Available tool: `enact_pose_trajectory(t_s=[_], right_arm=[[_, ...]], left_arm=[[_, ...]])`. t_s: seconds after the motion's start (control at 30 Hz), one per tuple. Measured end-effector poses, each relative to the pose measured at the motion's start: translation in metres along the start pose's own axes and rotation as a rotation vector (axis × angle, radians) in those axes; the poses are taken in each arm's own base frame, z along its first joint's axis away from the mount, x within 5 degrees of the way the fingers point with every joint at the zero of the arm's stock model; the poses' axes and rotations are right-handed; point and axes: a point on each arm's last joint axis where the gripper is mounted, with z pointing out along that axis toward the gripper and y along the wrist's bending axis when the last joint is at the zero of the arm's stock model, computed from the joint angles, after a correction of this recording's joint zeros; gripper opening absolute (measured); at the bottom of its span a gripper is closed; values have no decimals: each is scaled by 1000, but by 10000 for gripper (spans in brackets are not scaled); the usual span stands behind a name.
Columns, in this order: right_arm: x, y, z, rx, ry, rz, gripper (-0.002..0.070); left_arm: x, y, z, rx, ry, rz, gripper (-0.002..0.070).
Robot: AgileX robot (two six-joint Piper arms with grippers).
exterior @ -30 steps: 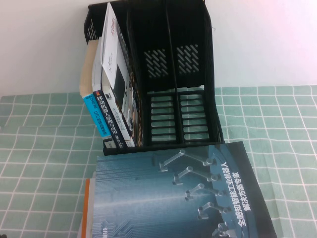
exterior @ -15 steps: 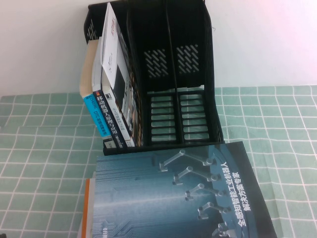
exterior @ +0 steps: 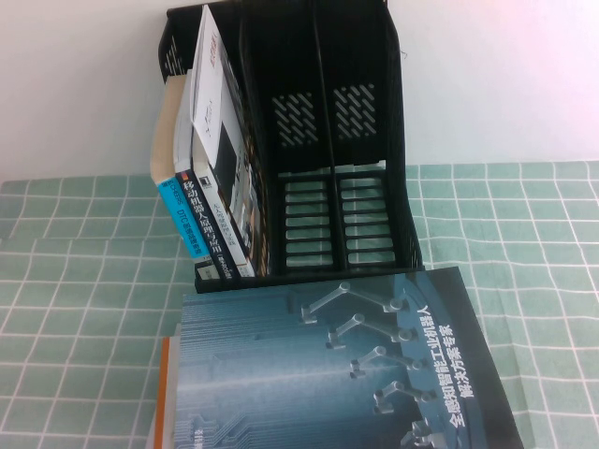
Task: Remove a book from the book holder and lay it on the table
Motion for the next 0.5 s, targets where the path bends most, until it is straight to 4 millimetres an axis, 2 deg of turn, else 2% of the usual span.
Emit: enact_pose_trajectory(t_s=[0.3, 0.5], right_arm=[[-9, -1, 0, 10, -103, 0, -1], [-18, -3, -2, 28, -196, 34, -1]], left_arm=[[-10, 0, 0, -2, -105, -35, -3], [-10, 2, -1, -11, -117, -195, -3]])
